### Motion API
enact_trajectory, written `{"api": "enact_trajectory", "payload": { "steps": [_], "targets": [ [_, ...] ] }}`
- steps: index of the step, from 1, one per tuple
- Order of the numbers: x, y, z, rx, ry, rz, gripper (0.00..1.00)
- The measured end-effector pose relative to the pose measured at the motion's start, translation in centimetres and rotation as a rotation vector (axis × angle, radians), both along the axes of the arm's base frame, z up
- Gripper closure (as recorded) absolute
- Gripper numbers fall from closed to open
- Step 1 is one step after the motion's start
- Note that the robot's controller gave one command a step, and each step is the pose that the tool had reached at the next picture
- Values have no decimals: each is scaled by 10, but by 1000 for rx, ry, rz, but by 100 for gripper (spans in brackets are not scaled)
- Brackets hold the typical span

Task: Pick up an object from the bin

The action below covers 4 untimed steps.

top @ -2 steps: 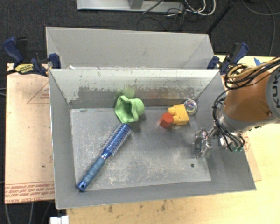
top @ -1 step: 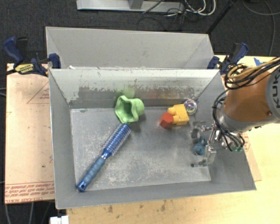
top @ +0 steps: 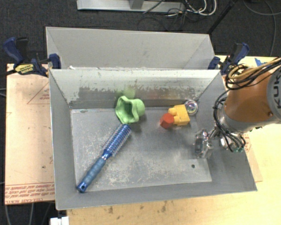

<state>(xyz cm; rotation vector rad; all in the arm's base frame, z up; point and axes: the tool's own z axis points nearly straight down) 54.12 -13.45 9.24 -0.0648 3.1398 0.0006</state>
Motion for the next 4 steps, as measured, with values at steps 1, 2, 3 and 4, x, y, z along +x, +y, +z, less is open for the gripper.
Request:
{"api": "enact_trajectory", "payload": {
  "steps": [1,2,3,4],
  "targets": [
    [0,0,0,0,0,0,0],
    [0,0,0,0,0,0,100],
    [-30,22,70,1,-4,-257,100],
    [-41,-8,222,-2,-11,-292,100]
  ]
}}
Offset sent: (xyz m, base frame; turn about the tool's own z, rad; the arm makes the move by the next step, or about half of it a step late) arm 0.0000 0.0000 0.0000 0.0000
